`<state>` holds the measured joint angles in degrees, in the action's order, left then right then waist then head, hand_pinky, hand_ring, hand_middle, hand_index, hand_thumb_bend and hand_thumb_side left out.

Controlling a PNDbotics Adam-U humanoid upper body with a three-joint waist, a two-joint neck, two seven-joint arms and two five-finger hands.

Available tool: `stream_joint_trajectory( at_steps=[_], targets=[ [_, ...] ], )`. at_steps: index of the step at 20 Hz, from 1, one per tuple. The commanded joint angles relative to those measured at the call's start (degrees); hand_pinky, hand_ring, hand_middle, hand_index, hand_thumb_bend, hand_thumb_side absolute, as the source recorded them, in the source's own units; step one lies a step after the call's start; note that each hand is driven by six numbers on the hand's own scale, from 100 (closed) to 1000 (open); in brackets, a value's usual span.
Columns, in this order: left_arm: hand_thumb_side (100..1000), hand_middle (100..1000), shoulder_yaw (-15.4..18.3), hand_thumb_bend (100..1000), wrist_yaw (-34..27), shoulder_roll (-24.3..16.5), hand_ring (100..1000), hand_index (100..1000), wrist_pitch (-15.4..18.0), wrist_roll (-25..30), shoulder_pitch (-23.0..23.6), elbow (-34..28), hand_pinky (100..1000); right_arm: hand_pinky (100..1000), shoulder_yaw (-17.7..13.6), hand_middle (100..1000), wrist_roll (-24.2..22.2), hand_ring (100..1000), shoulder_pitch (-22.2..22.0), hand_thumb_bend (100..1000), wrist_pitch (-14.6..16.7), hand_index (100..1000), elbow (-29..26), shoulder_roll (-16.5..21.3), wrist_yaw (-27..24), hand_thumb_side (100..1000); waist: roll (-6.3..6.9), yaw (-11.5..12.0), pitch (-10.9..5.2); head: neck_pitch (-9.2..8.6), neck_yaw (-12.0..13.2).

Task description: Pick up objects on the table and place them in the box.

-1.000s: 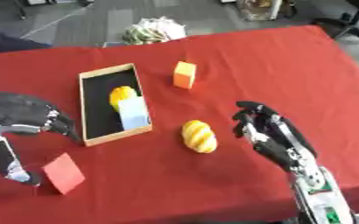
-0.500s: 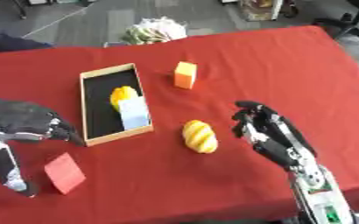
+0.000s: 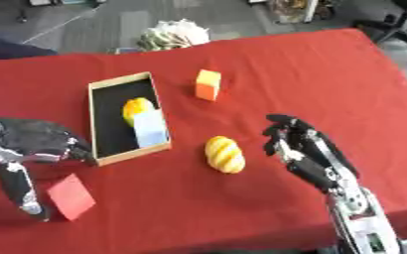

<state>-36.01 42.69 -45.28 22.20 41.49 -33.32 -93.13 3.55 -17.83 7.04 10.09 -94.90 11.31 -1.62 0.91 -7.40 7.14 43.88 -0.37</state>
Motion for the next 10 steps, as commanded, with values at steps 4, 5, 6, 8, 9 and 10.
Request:
stream_joint_trajectory(
  at_steps=[4, 5, 6, 8, 9, 10],
  targets=[
    [390, 651, 0.6, 570, -0.5, -0.3, 690, 793, 10.5, 8.9, -0.9, 0.6, 818, 541, -0.3, 621, 0.1, 564, 0.5, 100, 0.1, 834, -0.6, 0.5, 0.3, 410, 0.19, 0.0, -1.35, 0.23, -0.3],
    [384, 620, 1.0, 533, -1.0, -0.3, 664, 768, 9.9, 8.2, -0.8, 0.5, 805, 541, -0.3, 621, 0.1, 564, 0.5, 100, 0.1, 834, -0.6, 0.5, 0.3, 410, 0.18, 0.0, -1.35, 0.23, -0.3],
    [374, 596, 1.9, 490, -1.7, -0.3, 642, 746, 9.0, 7.1, -0.6, 0.2, 798, 541, -0.3, 621, 0.1, 563, 0.5, 100, 0.1, 834, -0.7, 0.4, 0.3, 410, 0.17, 0.0, -1.35, 0.23, -0.4],
    [368, 580, 3.8, 452, -3.3, -0.7, 629, 734, 6.9, 4.7, -0.3, -1.0, 792, 541, -0.4, 620, 0.2, 563, 0.4, 100, 0.1, 834, -0.6, 0.4, 0.3, 410, 0.15, 0.1, -1.35, 0.23, -0.7],
    [369, 578, 5.0, 445, -4.1, -1.0, 627, 731, 5.7, 3.5, -0.5, -2.0, 791, 541, -0.4, 620, 0.2, 563, 0.4, 100, 0.1, 834, -0.6, 0.5, 0.3, 410, 0.15, 0.2, -1.36, 0.23, -0.8],
    [369, 579, 6.2, 443, -4.7, -1.4, 627, 731, 4.4, 2.5, -0.8, -3.2, 791, 540, -0.4, 620, 0.3, 563, 0.3, 100, 0.1, 834, -0.6, 0.5, 0.3, 411, 0.16, 0.2, -1.38, 0.23, -0.8]
  ],
)
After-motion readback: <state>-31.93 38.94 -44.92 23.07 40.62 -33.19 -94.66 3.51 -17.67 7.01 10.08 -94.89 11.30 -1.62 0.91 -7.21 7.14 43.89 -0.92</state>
